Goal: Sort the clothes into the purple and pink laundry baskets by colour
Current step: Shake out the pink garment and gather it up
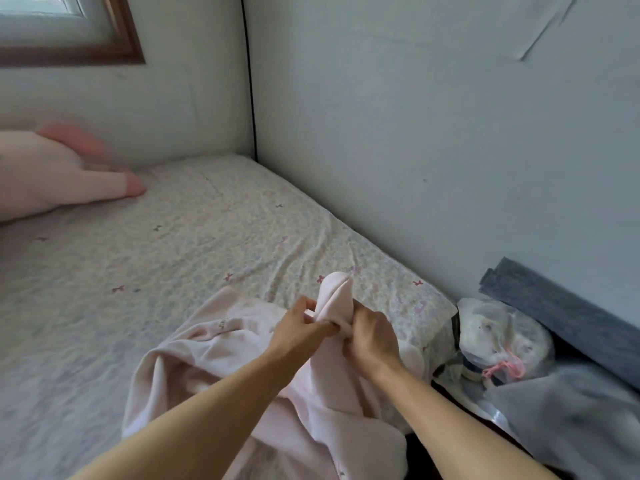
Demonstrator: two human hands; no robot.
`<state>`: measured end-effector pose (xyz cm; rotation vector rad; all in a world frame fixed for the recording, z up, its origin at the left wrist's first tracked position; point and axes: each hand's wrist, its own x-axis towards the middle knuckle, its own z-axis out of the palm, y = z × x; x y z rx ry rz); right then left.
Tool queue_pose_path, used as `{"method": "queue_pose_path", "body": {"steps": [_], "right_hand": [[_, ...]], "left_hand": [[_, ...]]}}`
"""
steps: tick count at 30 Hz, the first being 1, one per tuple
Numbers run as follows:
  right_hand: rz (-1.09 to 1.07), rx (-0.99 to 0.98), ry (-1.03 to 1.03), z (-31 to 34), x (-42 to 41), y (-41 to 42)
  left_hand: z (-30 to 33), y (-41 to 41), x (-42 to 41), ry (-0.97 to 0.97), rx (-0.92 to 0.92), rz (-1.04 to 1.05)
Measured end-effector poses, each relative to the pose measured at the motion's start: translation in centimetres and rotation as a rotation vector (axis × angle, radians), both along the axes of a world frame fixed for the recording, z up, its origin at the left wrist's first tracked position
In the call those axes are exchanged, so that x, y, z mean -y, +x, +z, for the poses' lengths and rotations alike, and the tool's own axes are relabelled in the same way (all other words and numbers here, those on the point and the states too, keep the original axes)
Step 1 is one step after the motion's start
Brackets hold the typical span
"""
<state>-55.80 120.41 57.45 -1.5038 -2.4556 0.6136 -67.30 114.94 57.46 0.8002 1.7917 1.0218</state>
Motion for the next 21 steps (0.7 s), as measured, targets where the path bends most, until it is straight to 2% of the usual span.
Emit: {"method": "queue_pose_path", "body": {"steps": [3, 6, 9, 13, 15, 17, 21], "right_hand": [[0.03, -0.117, 0.141, 3.5, 4.2, -1.5], [0.054, -0.235, 0.194, 6.8, 8.7, -3.2], [0.087, -0.351, 0.158, 8.9, 12.6, -4.8], [0.02, -0.518, -0.01, 12.2, 15.9, -5.7], [-0.058, -0.511, -0.049, 14.1, 16.2, -5.8], [-0.123, -0.425, -0.046, 15.9, 16.4, -5.9], [-0.298, -0.38, -0.109, 18.1, 16.3, -5.7]], "left_hand": [[2.4, -1.2, 2.3, 0.087, -0.138, 0.042], [5.4, -2.7, 5.3, 0.191, -0.043, 0.09], [8.5, -4.3, 8.7, 0.301, 0.11, 0.131], [11.9, -6.9, 12.5, 0.398, 0.151, 0.129], [13.5, -8.1, 13.7, 0.406, 0.152, 0.168], [15.1, -8.8, 14.6, 0.409, 0.153, 0.176], [18.7, -9.7, 16.5, 0.439, 0.124, 0.122]]}}
